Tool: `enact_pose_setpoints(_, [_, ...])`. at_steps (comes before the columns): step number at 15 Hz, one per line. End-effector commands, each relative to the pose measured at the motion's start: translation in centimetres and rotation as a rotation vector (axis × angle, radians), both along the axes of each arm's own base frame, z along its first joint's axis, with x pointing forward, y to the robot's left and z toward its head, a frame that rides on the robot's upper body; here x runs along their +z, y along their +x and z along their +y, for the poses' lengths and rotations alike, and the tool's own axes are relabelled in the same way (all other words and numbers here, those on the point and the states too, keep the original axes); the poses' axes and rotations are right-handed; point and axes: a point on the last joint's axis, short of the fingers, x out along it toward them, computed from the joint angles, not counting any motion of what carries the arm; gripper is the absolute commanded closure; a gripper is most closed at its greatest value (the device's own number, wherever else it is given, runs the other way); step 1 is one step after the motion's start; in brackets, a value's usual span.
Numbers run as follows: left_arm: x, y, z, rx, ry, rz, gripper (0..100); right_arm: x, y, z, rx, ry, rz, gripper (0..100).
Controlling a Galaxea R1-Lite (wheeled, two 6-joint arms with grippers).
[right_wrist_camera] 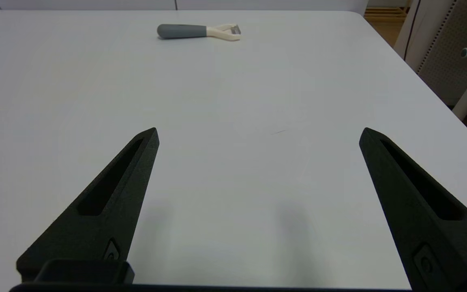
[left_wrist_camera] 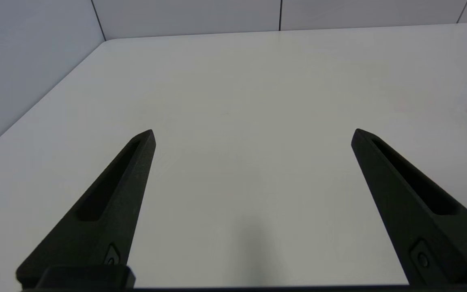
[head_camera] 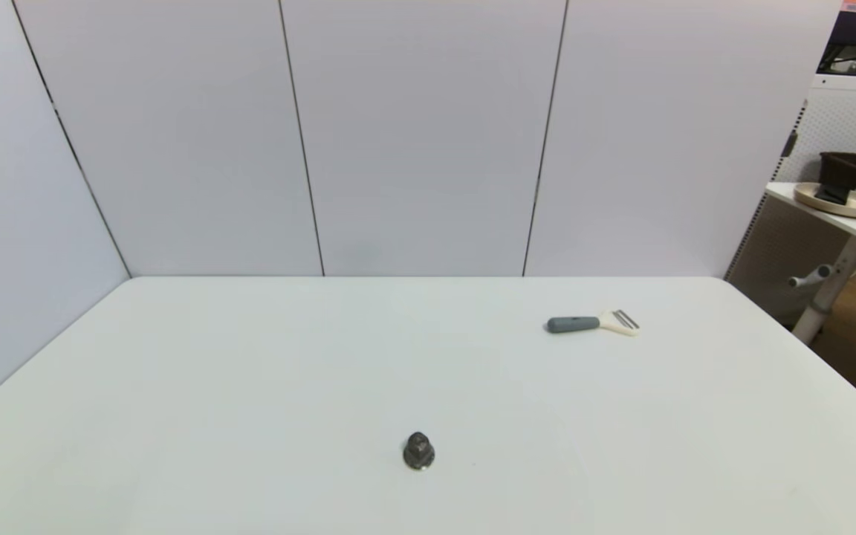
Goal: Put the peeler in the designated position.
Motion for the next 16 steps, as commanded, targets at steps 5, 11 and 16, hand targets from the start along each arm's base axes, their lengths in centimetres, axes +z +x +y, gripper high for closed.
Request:
enact_pose_setpoints(5, [0.0, 0.0, 0.0, -0.001, 0.0, 0.001, 0, 0.0, 0.0, 0.0, 0.0, 0.001, 0.001, 0])
enact_pose_setpoints(11, [0.0, 0.0, 0.0, -0.001, 0.0, 0.001, 0, -0.1, -0.1, 0.0, -0.006, -0.006, 0.021, 0])
enact_pose_setpoints(16, [0.0, 0.0, 0.0, -0.001, 0.0, 0.001, 0, 7.7, 0.4, 0.0, 0.013, 0.001, 0.265, 0])
